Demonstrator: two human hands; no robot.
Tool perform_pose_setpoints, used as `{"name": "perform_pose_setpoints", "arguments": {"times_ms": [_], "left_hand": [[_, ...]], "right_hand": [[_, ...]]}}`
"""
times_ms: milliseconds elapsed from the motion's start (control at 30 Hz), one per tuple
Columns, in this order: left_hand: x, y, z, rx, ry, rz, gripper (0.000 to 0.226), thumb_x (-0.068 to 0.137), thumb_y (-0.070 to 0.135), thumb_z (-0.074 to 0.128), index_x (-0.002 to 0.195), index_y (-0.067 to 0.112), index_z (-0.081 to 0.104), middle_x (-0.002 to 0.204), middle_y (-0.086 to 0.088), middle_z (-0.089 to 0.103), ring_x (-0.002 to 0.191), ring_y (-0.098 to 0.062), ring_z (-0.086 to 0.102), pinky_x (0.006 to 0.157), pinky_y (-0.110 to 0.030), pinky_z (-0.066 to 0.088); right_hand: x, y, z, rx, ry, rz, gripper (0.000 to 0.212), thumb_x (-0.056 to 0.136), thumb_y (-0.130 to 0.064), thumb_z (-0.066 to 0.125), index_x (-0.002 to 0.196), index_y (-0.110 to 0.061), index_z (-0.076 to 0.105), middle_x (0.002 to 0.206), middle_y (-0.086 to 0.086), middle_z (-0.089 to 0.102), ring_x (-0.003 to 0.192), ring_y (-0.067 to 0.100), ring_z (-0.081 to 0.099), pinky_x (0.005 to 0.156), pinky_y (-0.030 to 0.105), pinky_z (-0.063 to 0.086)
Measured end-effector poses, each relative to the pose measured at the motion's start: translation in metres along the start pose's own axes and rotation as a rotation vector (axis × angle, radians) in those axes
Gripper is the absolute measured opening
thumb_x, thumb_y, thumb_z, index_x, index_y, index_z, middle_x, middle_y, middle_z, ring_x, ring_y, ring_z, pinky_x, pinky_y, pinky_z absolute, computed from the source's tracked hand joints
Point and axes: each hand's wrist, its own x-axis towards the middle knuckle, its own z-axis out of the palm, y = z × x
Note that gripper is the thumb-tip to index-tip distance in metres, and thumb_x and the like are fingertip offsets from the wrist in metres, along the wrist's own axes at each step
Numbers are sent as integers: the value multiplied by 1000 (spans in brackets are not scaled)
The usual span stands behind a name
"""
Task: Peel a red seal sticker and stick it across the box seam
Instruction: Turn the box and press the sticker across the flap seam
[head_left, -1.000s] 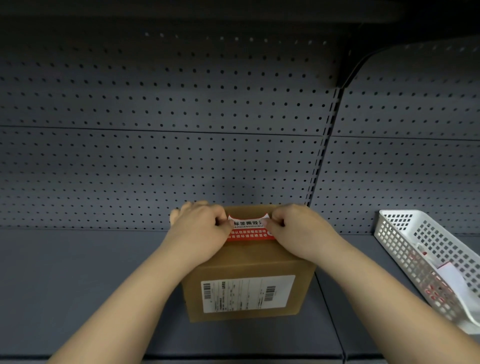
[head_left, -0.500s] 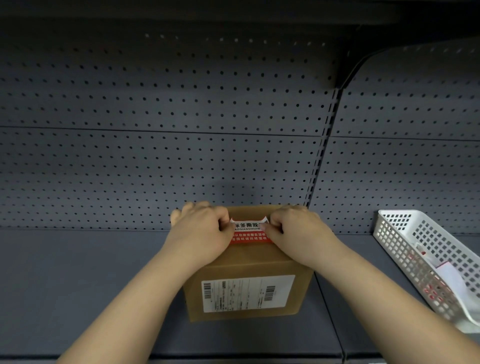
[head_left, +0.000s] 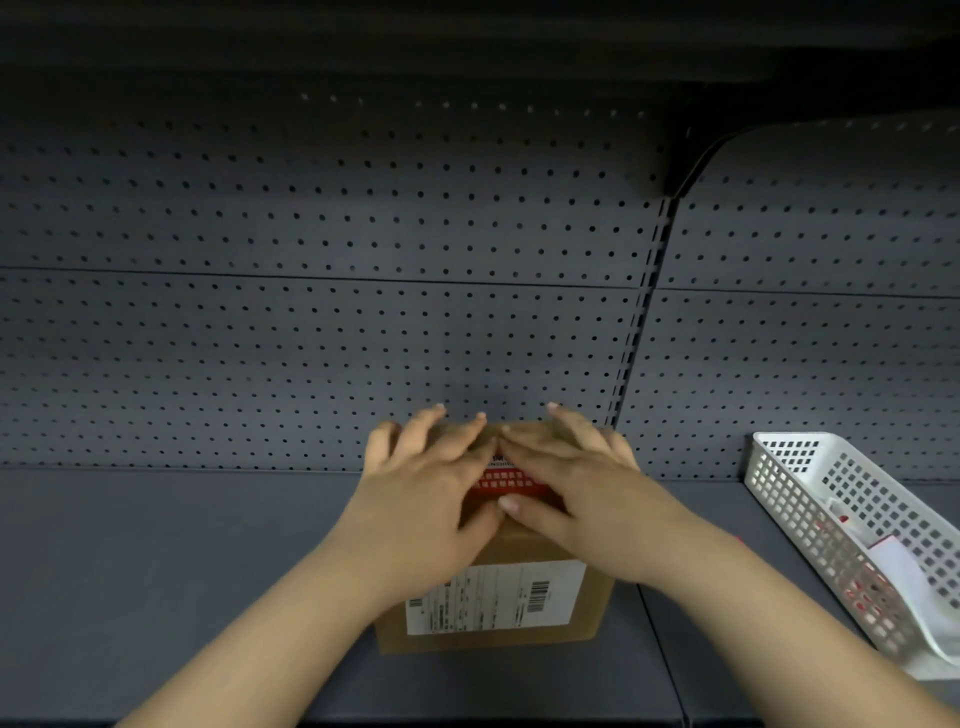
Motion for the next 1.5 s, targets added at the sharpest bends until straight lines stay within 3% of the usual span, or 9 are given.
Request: {"name": "perform_pose_setpoints", "arguments": {"times_ms": [167, 467, 600, 700, 833, 1000, 1200, 1367, 1500], "left_hand": [[-4, -14, 3, 38, -66, -119, 83, 73, 83, 11, 146, 44, 20, 160, 11, 12, 144, -20, -2, 109, -45, -6], [-15, -27, 8, -86, 5, -174, 98, 61, 94, 17, 144, 43, 29, 158, 15, 20, 141, -13, 12, 104, -38, 11], [-15, -27, 3, -65, 34, -51, 87, 70, 89, 19, 145, 47, 21, 158, 15, 19, 143, -14, 9, 107, -41, 0], [-15, -23, 2, -82, -8, 119, 72, 78, 82, 25, 143, 50, 25, 157, 19, 16, 144, -14, 5, 108, -40, -3], [-14, -28, 10, -46, 7, 202, 67, 82, 80, 23, 138, 46, 38, 151, 16, 34, 141, -15, 23, 106, -36, 4], [-20, -42, 18, -314, 26, 193, 66, 75, 79, 42, 132, 46, 45, 146, 22, 33, 140, 6, 15, 113, -15, -2], [-33, -58, 21, -537, 253, 119, 61, 60, 63, 73, 108, 25, 71, 120, 10, 66, 121, 4, 51, 108, -30, 35], [-35, -54, 19, -563, 295, 88, 58, 54, 62, 78, 97, 24, 74, 114, 24, 64, 116, 4, 56, 104, -31, 40], [-37, -54, 16, -647, 257, 11, 51, 46, 65, 81, 88, 38, 69, 119, 39, 57, 115, 8, 54, 103, -20, 39]], "right_hand": [[-4, 8, 2, 1, -82, 93, 64, 82, -72, 19, 143, -51, 13, 158, -22, 2, 142, 13, -25, 114, 45, -10], [-13, 29, 9, 250, -21, 156, 74, 69, -80, 35, 138, -55, 25, 157, -24, 9, 144, 5, -9, 119, 50, 10], [-16, 24, 3, 160, 97, 65, 69, 72, -77, 36, 137, -54, 31, 156, -19, 16, 144, 10, -8, 118, 47, 6], [-19, 16, 1, 85, 42, -70, 59, 79, -73, 33, 135, -57, 29, 157, -21, 10, 144, 10, -15, 115, 40, -1], [-20, 20, 4, 17, -10, -83, 53, 80, -73, 31, 132, -64, 25, 158, -21, 6, 143, 11, -19, 114, 40, -3], [-26, 42, 6, 63, 4, -97, 52, 77, -74, 36, 128, -67, 30, 155, -24, 16, 144, 5, -12, 114, 37, 2], [-36, 68, 17, 270, 186, -105, 47, 78, -64, 54, 124, -53, 52, 144, -27, 39, 142, -1, 15, 115, 31, 20], [-41, 73, 23, 314, 223, -101, 47, 79, -59, 57, 125, -48, 54, 143, -26, 42, 140, 6, 25, 115, 32, 24], [-44, 69, 21, 384, 225, -125, 47, 77, -55, 62, 123, -42, 58, 141, -22, 47, 139, 6, 28, 116, 32, 25]]}}
